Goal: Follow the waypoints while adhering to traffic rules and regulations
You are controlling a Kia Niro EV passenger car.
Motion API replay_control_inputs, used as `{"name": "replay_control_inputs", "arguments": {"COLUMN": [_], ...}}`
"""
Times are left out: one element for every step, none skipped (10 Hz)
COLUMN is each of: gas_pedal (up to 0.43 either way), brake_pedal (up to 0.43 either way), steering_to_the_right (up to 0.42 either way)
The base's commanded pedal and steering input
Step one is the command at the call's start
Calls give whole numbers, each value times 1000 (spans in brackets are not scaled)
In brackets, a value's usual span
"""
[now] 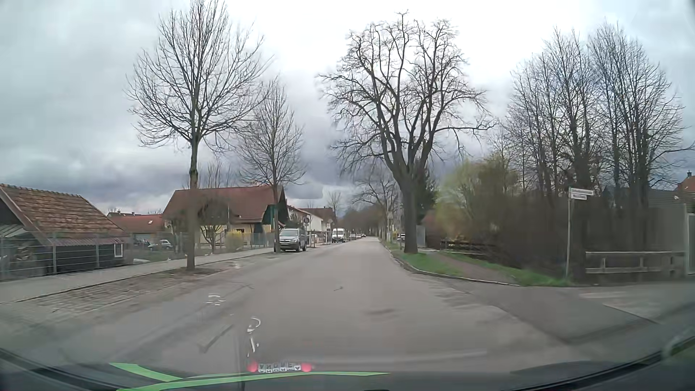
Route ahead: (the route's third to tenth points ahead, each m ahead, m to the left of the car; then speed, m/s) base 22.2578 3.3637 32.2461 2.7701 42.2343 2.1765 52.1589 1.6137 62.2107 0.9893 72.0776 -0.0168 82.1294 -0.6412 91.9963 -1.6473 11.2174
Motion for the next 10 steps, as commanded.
{"name": "replay_control_inputs", "arguments": {"gas_pedal": [98,98,98,98,98,98,98,98,98,98], "brake_pedal": [0,0,0,0,0,0,0,0,0,0], "steering_to_the_right": [11,11,11,11,10,10,10,8,8,8]}}
